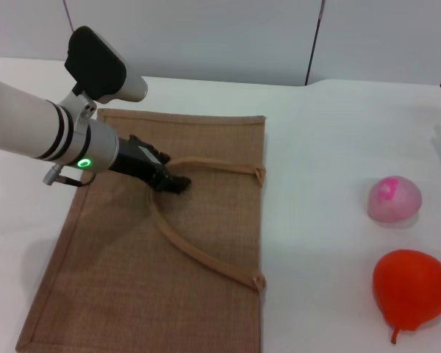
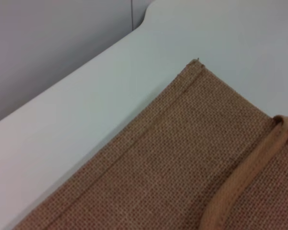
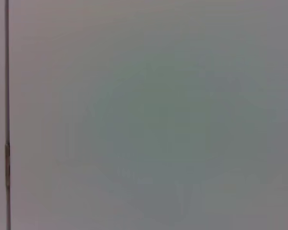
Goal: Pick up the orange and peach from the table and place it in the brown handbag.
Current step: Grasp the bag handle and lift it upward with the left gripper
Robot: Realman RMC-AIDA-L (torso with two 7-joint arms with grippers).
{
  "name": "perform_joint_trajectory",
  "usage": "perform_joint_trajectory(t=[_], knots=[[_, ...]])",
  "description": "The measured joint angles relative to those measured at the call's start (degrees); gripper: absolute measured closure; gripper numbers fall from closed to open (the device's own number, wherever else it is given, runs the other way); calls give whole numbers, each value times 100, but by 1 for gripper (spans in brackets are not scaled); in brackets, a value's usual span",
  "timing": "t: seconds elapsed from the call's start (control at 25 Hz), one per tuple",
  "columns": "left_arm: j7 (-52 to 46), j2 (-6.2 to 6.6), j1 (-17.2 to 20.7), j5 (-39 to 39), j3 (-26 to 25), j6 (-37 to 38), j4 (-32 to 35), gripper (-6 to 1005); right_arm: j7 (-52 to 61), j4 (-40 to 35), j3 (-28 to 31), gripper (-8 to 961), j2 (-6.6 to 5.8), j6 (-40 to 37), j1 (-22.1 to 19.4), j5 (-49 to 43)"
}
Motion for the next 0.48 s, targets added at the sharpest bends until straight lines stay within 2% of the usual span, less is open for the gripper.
perform_joint_trajectory(t=[0.48], knots=[[-30,27,-32,-5,-22,27,-182,358,0,16,3,179,0,0,0,0]])
